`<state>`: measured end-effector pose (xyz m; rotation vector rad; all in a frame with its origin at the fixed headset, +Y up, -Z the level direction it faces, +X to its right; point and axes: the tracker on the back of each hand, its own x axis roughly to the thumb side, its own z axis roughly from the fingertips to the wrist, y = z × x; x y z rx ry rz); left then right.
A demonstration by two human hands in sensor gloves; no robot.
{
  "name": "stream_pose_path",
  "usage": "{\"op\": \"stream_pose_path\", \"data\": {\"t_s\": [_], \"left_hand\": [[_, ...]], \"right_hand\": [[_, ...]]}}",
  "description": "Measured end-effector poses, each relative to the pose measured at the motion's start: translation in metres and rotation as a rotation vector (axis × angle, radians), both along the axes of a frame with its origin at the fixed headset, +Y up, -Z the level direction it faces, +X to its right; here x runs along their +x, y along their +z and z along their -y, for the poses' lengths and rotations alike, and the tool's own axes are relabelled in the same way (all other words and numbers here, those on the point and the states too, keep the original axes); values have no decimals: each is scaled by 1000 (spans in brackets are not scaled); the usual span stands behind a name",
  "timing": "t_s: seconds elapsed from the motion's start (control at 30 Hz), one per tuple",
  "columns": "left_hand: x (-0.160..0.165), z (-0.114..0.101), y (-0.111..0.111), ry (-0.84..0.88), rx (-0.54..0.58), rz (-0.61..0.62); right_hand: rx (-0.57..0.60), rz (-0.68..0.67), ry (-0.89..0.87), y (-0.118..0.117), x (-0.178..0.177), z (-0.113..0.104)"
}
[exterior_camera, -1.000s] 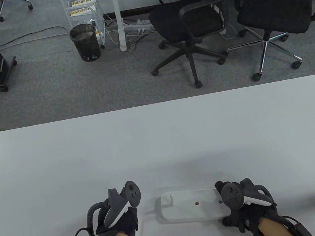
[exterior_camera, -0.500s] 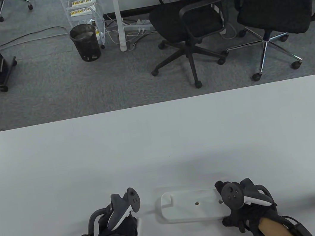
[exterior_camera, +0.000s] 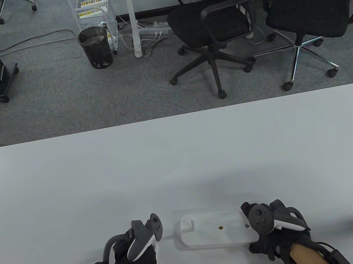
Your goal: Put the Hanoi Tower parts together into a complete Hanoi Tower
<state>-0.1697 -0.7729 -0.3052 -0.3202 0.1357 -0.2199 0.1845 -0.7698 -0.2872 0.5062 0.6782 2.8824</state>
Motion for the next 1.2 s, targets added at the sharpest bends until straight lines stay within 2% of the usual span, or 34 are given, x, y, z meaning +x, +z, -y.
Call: {"op": "stream_pose_path", "data": {"t_s": [0.43, 0.77, 0.87, 1.0, 1.2], "left_hand": [[7, -1, 1, -90, -1, 9], [-13, -8, -2, 40, -35, -35], [-16, -17, -4, 81, -6, -37], [-15, -40, -2, 148, 86, -31], [-7, -77, 4, 202, 183, 42]], "right_hand": [[4, 3, -7, 0, 1, 2], [5, 5, -12, 1, 1, 1], [5, 4, -14, 0, 1, 2], [6, 4, -19, 1, 1, 2], [6, 4, -20, 1, 1, 1]]}}
